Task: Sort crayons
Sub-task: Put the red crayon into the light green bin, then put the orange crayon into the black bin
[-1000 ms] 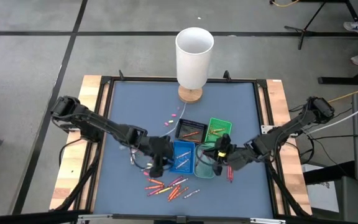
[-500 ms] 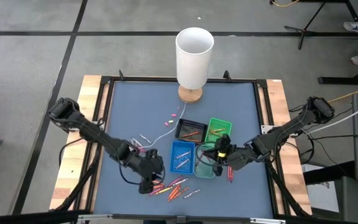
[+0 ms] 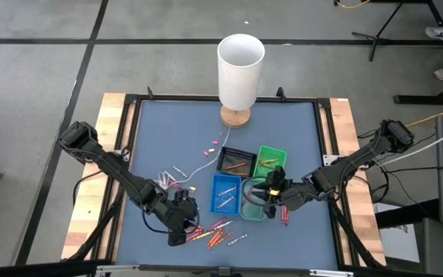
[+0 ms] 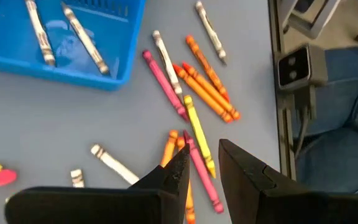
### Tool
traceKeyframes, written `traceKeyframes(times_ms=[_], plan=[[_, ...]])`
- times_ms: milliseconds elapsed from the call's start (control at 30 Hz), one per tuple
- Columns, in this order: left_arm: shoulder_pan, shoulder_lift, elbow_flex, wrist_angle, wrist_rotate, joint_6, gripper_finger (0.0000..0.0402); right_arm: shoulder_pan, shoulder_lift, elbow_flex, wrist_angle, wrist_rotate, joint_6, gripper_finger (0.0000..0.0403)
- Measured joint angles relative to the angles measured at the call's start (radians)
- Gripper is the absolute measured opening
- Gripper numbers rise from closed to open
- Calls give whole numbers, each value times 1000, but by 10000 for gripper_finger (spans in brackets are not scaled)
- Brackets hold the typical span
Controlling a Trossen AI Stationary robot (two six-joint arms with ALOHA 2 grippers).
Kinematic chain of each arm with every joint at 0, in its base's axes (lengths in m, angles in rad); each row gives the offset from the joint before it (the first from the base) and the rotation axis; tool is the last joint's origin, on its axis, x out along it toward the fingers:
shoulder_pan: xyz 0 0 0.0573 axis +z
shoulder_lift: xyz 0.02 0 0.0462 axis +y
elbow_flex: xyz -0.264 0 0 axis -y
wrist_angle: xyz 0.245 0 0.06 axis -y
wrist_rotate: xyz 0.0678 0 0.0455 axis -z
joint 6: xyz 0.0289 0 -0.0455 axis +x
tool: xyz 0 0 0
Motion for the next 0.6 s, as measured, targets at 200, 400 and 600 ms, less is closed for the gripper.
traceKeyframes(times_ms=[200,400,600], plan=[[-48,0,0,-21,-6,-3,71,0,0,0,-1,5,0,148],[-122,0,0,-20,-43,-27,71,0,0,0,-1,9,0,149],[-192,0,0,-20,-143,-27,71,2,0,0,-1,-23,0,150]])
